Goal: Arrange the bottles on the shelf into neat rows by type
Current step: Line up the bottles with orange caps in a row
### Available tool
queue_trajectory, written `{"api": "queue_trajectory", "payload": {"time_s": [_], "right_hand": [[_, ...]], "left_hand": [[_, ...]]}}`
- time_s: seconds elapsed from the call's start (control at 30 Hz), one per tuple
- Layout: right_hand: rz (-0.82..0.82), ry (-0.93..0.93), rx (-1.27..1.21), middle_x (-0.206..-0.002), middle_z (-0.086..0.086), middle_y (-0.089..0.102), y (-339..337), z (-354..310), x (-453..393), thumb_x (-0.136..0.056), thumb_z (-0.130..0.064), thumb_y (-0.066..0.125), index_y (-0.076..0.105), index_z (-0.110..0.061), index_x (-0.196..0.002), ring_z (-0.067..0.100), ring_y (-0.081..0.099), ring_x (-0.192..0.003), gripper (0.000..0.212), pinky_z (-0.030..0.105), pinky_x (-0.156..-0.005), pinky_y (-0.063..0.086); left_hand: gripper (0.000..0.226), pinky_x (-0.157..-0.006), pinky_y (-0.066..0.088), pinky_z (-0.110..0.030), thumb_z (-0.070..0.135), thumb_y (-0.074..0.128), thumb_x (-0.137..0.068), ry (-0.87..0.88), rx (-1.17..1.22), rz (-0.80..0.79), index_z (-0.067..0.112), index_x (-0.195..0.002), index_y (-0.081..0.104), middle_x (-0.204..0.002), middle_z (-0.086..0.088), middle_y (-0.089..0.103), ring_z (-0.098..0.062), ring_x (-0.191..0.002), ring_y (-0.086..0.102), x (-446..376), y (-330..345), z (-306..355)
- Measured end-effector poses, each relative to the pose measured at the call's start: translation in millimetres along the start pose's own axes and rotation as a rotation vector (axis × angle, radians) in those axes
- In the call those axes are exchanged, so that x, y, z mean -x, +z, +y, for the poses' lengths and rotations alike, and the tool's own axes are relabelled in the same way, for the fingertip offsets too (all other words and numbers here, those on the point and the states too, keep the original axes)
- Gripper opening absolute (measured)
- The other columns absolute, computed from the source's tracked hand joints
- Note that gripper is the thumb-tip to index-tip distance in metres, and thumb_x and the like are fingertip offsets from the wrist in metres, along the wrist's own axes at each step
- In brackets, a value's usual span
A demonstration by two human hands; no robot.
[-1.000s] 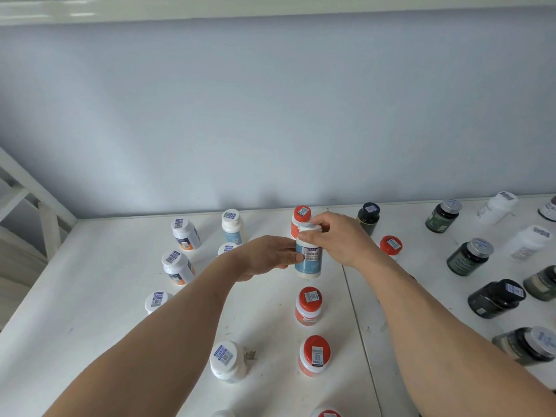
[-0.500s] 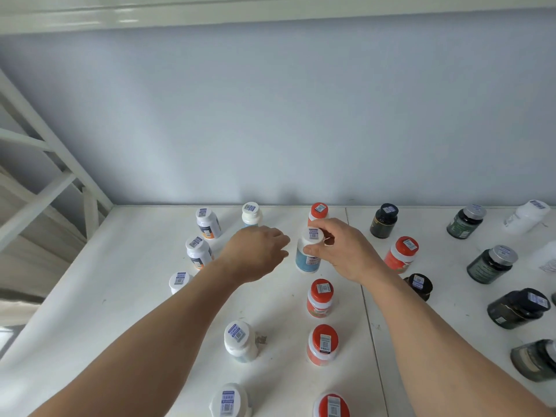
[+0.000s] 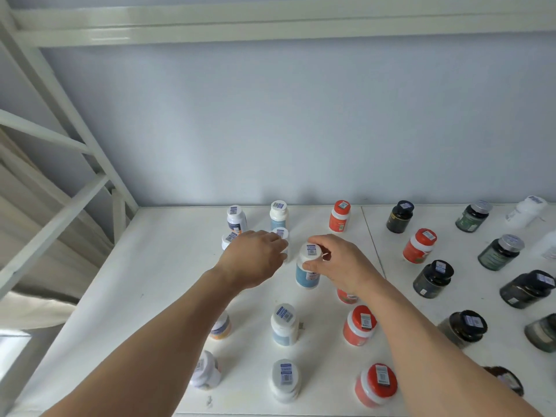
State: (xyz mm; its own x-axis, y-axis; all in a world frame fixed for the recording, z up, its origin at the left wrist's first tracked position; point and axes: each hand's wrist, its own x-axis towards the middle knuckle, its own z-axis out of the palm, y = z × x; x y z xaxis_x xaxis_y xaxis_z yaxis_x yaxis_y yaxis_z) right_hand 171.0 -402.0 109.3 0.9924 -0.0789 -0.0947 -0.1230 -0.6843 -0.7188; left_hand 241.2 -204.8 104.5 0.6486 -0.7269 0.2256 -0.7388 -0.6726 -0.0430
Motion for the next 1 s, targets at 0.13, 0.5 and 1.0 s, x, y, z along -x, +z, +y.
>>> {"api": "queue_trajectory", "payload": {"time_s": [0.13,0.5,1.0], "right_hand": [[0.008,0.029,0.022,-0.122,-0.008,0.059,29,-12,2,-0.082,-0.03,0.073,0.054,-0.025,-0.127,0.01,0.057,-0.102,0.049,0.025,-0.087,0.048],[-0.032,0.119,-0.01,-0.133,-0.008,0.054,68,-18,-5,-0.082,-0.028,0.074,0.049,-0.027,-0.131,0.014,0.055,-0.116,0.055,0.036,-0.103,0.045],[0.153,0.101,0.11,-0.128,0.0,0.057,-56,17,-59,-0.084,-0.037,0.067,0.057,-0.015,-0.124,0.02,0.055,-0.114,0.047,0.035,-0.096,0.044]], "left_hand": [[0.031,-0.068,0.048,-0.033,0.037,0.045,-0.094,0.046,0.014,-0.042,0.018,-0.102,0.068,-0.093,0.001,0.069,-0.024,-0.083,0.064,19,2,-12],[0.032,-0.079,0.047,-0.032,0.038,0.042,-0.098,0.021,0.069,-0.099,0.019,-0.115,0.063,-0.108,0.003,0.065,-0.022,-0.098,0.06,33,5,-26],[0.038,-0.087,0.049,-0.035,0.042,0.042,-0.098,-0.044,0.108,-0.192,0.021,-0.127,0.057,-0.131,0.006,0.056,-0.022,-0.115,0.056,-68,-6,-4]]}}
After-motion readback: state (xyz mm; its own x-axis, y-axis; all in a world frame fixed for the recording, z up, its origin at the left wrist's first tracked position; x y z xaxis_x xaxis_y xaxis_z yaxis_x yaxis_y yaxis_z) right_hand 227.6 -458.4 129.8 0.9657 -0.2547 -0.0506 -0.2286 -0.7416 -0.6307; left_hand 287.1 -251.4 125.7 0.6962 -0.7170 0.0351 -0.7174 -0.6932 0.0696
